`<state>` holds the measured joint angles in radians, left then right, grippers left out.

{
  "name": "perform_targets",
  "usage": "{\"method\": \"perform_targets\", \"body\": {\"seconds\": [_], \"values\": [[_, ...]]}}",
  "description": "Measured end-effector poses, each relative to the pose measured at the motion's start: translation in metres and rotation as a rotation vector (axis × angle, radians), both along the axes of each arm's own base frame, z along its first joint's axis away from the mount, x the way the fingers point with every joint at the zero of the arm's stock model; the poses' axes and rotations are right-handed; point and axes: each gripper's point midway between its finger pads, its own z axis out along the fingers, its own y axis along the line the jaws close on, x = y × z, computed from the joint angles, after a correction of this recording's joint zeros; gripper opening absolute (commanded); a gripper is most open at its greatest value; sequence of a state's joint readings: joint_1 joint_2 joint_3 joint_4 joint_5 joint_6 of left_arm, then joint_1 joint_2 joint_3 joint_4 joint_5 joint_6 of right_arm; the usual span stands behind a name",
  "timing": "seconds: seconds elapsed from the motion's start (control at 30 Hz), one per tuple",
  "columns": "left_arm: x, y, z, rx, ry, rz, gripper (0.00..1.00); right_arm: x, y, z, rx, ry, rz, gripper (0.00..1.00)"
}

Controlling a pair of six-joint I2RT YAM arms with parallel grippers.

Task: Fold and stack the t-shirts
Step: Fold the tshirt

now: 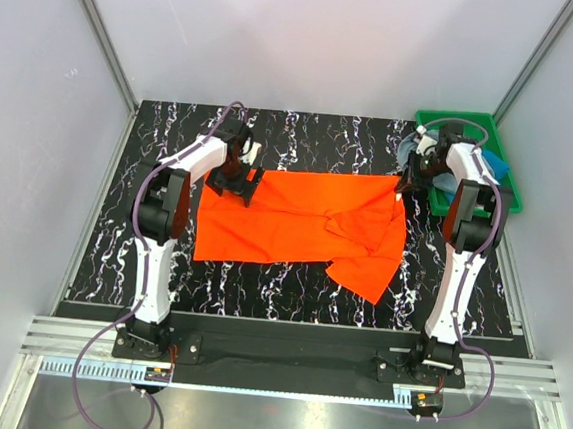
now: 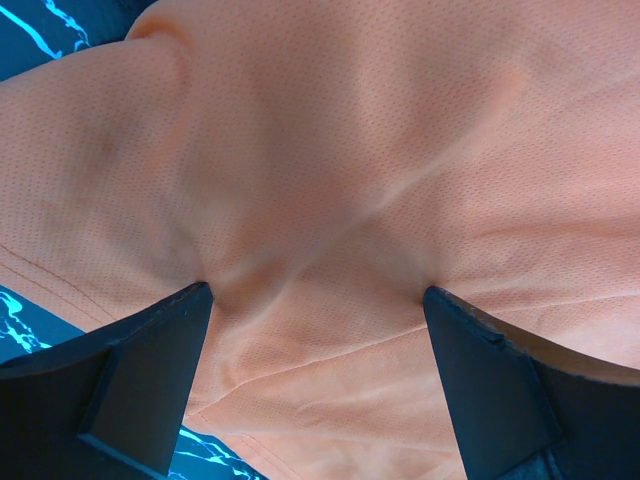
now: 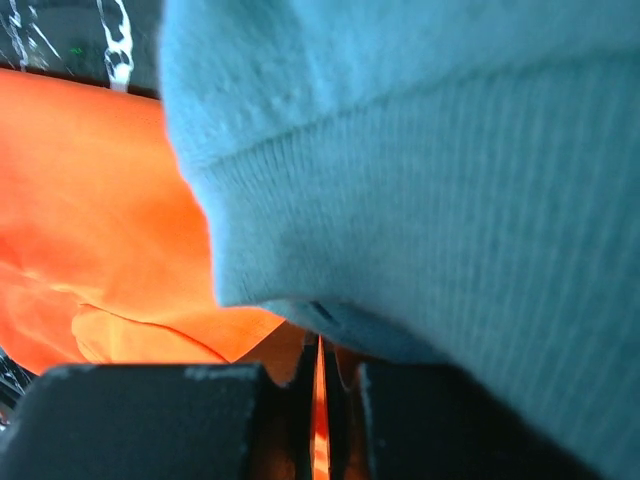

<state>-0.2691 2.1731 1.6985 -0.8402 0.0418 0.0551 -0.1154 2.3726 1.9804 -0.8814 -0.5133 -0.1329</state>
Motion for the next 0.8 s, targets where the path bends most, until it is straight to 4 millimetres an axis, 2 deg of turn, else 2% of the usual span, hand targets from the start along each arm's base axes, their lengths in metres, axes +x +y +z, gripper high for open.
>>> {"method": "perform_targets", "body": {"seconds": [0.23, 0.63, 0.7, 0.77, 0.8], "values": [[0.001, 0.002, 0.000, 0.013, -0.004, 0.004, 0.94, 0.017, -0.001, 0.016, -0.004, -0.060, -0.009, 0.01], [0.002, 0.006, 0.000, 0.032, -0.010, 0.013, 0.94, 0.020, -0.003, 0.017, -0.008, -0.069, -0.025, 0.01], [0.002, 0.006, 0.000, 0.035, -0.011, 0.013, 0.95, 0.021, -0.004, 0.016, -0.014, -0.068, -0.027, 0.07], [0.002, 0.006, 0.000, 0.038, -0.012, 0.013, 0.95, 0.021, -0.005, 0.015, -0.021, -0.065, -0.033, 0.20], [0.002, 0.006, 0.000, 0.039, -0.013, 0.013, 0.95, 0.021, -0.005, 0.014, -0.023, -0.062, -0.035, 0.44]]}}
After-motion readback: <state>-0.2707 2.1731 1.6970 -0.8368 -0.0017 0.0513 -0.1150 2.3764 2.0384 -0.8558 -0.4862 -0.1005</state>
